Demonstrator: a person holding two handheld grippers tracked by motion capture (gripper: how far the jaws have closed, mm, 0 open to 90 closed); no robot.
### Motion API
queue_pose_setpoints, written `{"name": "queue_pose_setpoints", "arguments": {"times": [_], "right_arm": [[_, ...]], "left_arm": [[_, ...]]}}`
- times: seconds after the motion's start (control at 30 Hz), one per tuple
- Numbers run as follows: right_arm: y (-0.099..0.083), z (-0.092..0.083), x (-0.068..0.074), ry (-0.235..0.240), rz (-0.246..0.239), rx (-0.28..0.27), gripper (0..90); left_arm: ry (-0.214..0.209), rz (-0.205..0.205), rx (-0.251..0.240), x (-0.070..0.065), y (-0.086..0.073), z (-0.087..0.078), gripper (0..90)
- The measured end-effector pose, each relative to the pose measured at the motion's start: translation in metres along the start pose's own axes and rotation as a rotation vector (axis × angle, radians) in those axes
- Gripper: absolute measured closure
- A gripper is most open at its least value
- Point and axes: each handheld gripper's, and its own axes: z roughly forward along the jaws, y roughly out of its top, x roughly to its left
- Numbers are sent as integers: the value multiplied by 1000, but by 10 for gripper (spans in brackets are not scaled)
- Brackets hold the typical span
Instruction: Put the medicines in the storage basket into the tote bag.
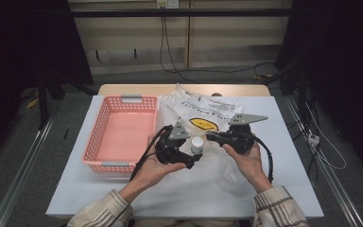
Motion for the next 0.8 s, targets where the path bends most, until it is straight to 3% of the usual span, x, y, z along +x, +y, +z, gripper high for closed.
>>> {"name": "queue_pose_setpoints", "arguments": {"times": [0.17, 0.23, 0.33, 0.43, 0.57, 0.8], "right_arm": [[0, -2, -2, -6, 8, -3, 900], [0, -2, -2, -5, 4, -2, 900], [1, -2, -1, -6, -10, 4, 900], [-1, -1, 0, -8, -21, 21, 900], [-3, 0, 3, -6, -30, 34, 900], [-7, -1, 7, 4, -36, 44, 900]], "left_arm": [[6, 2, -25, -7, -10, -9, 158], [9, -16, -34, -7, -14, -13, 142], [19, -18, -33, -5, -21, -19, 134], [35, 10, -21, -7, -26, -27, 97], [55, 5, -15, -8, -34, -36, 104], [92, -43, -11, -6, -50, -48, 92]]}}
